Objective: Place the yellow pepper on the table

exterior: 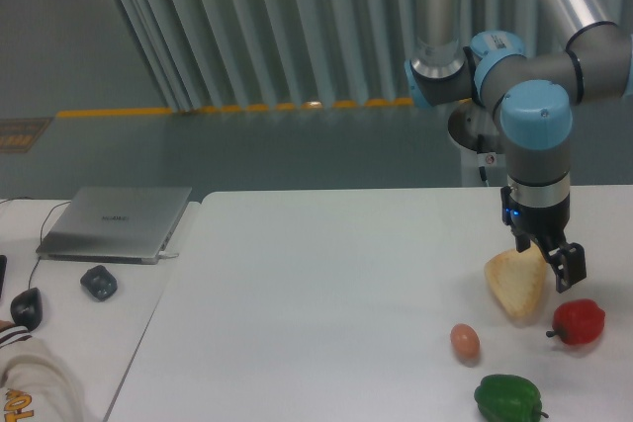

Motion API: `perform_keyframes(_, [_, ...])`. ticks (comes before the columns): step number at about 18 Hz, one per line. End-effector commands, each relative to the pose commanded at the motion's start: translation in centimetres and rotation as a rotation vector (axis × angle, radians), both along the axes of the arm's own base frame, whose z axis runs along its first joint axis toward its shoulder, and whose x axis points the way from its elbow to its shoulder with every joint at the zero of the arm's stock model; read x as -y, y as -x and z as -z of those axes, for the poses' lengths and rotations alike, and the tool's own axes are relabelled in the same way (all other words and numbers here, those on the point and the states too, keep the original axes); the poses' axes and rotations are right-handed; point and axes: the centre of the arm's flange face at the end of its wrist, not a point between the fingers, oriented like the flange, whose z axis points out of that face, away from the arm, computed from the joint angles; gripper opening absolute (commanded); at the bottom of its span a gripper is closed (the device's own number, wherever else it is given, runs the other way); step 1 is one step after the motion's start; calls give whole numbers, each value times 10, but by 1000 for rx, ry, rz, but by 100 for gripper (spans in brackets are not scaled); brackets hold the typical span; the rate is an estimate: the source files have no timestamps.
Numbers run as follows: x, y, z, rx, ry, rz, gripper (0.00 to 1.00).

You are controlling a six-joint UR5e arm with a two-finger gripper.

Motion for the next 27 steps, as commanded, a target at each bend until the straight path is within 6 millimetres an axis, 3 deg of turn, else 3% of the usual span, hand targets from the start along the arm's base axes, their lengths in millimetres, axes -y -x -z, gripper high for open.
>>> perform_keyframes(8, [22,37,4,-19,1,-65,100])
perform_keyframes(11, [44,66,-2,-46,-20,-87,100])
perform_keyframes(18, [82,104,-4,-48,-3,29,100])
perform_keyframes(22, [93,135,-20,-160,-81,-11,100])
perform_keyframes(27, [87,150,-7,-145,-97,-20,100])
